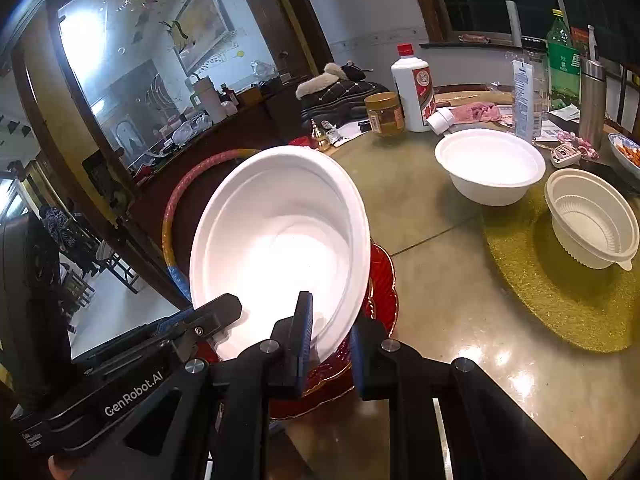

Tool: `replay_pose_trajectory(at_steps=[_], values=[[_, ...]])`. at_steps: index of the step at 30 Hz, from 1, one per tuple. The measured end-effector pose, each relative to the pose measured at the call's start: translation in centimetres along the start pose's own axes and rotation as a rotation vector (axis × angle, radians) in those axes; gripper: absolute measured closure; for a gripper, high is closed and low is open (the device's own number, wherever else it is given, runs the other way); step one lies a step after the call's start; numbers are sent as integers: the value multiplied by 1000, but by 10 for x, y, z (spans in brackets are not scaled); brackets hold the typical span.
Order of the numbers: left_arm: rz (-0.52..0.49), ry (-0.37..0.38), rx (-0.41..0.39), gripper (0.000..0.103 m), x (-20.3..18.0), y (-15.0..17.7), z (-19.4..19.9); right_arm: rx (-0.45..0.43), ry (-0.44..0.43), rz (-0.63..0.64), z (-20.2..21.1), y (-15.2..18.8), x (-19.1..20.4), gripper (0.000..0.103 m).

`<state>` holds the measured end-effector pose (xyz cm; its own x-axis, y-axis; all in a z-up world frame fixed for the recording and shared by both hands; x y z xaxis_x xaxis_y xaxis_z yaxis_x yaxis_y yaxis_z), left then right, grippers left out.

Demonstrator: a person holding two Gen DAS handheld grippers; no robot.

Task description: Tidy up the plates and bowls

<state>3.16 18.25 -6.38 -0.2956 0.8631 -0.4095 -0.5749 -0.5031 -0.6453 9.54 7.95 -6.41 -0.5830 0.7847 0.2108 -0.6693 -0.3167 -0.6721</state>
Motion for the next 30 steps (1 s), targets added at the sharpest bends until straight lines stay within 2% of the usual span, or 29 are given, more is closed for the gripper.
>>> replay_pose_trajectory(at_steps=[12,30], values=[[6,-22,1,86,7,3,4,18,-27,5,-6,4,5,86],[24,-69,40,86,22,17,5,93,-61,12,-22,21,17,85]])
Point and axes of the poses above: each gripper's, at about its wrist camera, not at the fingertips, and z roughly against the way its jaws point, x to its left, y to its underside, the point moved 8 cm from there along -z, roughly the way its jaws point, and after that the axes turned 7 degrees about y, right-handed, at the moved point
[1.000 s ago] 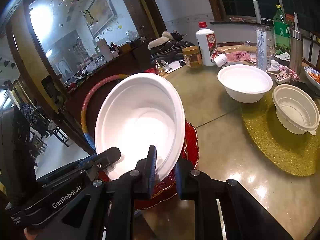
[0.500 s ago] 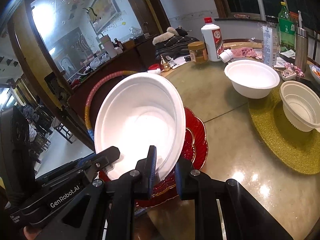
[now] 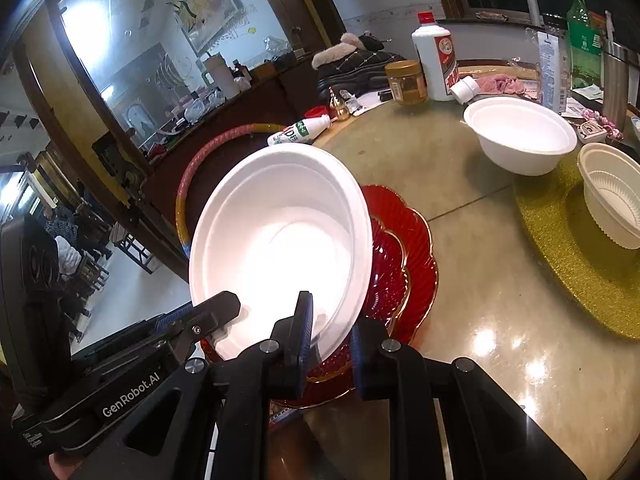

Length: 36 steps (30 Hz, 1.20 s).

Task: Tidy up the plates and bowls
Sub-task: 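Lower the large white bowl with both grippers onto the red plate stack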

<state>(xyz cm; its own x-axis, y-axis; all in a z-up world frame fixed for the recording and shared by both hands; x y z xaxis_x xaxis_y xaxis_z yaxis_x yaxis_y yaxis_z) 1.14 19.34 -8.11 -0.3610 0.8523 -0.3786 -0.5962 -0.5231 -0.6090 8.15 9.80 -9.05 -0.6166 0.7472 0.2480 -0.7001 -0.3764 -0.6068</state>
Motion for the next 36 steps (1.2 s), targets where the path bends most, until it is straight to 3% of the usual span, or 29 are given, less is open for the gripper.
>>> replay_pose_trajectory(at_steps=[32,34,36], values=[[52,-61,62,86,20,11,-13,72,-41,4,-17,10,8,82],[63,-56,57,86,20,9,-11,66,-49,-2,-16,10,8,78],[71,-60,45,83,22,8,-10,57,-56,-18,-14,9,7,62]])
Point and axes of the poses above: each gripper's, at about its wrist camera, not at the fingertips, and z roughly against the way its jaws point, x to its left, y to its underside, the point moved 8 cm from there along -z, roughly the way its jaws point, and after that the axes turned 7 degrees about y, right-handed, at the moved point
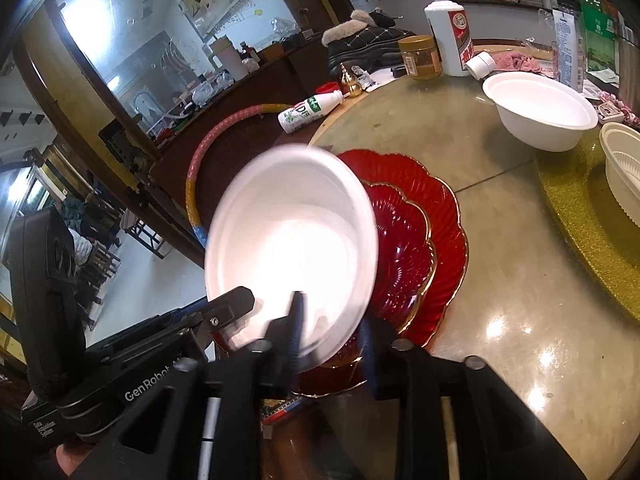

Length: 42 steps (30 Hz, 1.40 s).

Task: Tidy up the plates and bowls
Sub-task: 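Lower the large white bowl with both grippers onto the red plate stack, then open both grippers to release the white bowl on the red plates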

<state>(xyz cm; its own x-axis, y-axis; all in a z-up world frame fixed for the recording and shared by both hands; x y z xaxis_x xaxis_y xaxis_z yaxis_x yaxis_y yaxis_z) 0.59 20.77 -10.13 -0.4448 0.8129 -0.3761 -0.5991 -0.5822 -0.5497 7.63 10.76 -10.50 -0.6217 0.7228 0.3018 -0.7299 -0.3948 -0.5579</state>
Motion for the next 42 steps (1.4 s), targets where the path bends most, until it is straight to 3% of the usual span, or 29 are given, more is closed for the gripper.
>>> replay_pose_trajectory(at_steps=[7,10,12,18,21,26,30,36,42], values=[[60,46,-29,60,6,-4,9,-45,-3,-61,9,-8,-9,44],[74,47,-54,41,7,-8,16,-52,2,-73,11,-10,-12,43],[90,43,-85,31,10,-13,21,-66,4,-90,14,-12,-15,37],[111,52,-128,30,7,-29,31,-111,-13,-155,29,-21,-29,26],[69,77,-136,26,-17,-44,28,-130,-10,-191,40,-27,-44,21],[-43,145,-74,25,-77,-68,4,-161,3,-332,60,-38,-100,21],[-90,146,-10,25,-119,-89,-31,-131,-60,-530,56,-54,-148,20],[-32,141,98,25,-159,-111,-92,-131,-66,-652,37,-83,-186,20],[44,75,110,25,-163,-125,-131,-139,-65,-826,14,-100,-230,24]])
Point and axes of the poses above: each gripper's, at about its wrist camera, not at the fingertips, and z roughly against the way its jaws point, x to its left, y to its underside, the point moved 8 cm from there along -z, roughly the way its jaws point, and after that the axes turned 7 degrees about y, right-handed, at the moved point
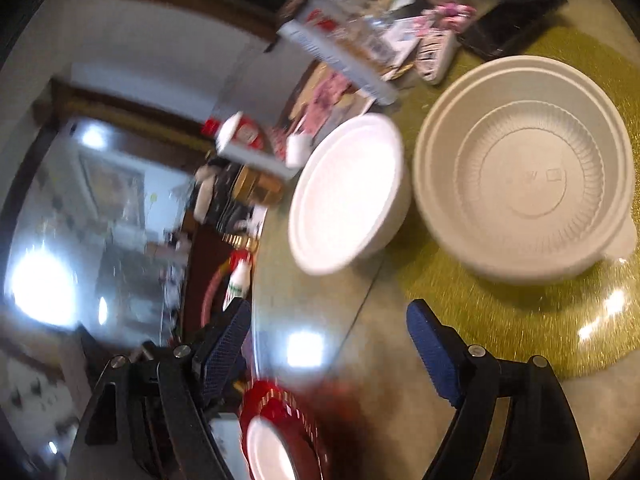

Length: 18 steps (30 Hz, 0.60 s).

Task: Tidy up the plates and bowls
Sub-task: 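Move both grippers to the second white bowl and grasp its rim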

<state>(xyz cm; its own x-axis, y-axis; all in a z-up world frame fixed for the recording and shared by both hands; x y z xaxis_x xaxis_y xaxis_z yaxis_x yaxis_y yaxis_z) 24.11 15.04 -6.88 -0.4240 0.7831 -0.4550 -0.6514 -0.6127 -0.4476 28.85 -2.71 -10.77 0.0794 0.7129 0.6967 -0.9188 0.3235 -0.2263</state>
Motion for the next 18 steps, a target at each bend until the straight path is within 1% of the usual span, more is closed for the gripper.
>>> replay_pose_trajectory(at_steps=[1,3,4,9,10,12,14,15,16,17,18], values=[[12,1,5,25,-1,-3,-7,-1,8,-19,-5,-6,-3,26],[44,-3,16,25,-2,-8,-18,0,18,-45,-14,-15,-8,35],[59,-12,16,25,-2,-12,-23,1,23,-51,-19,-19,-8,37],[50,-49,13,25,-7,-22,-46,4,52,-48,-42,-28,-6,47],[40,-56,21,26,-8,-23,-51,7,59,-41,-47,-30,-6,49],[37,-69,40,28,-6,-24,-60,16,86,-45,-54,-32,-11,60],[50,-71,62,28,-4,-23,-70,17,95,-61,-57,-34,-17,60],[47,-76,103,29,-3,-19,-79,15,101,-62,-57,-34,-18,62],[39,-70,156,32,-5,-13,-89,16,108,-56,-58,-33,-19,65],[31,-56,203,48,-7,-6,-98,20,115,-45,-59,-33,-18,75],[19,-56,242,61,-8,0,-106,22,128,-29,-60,-31,-17,82]])
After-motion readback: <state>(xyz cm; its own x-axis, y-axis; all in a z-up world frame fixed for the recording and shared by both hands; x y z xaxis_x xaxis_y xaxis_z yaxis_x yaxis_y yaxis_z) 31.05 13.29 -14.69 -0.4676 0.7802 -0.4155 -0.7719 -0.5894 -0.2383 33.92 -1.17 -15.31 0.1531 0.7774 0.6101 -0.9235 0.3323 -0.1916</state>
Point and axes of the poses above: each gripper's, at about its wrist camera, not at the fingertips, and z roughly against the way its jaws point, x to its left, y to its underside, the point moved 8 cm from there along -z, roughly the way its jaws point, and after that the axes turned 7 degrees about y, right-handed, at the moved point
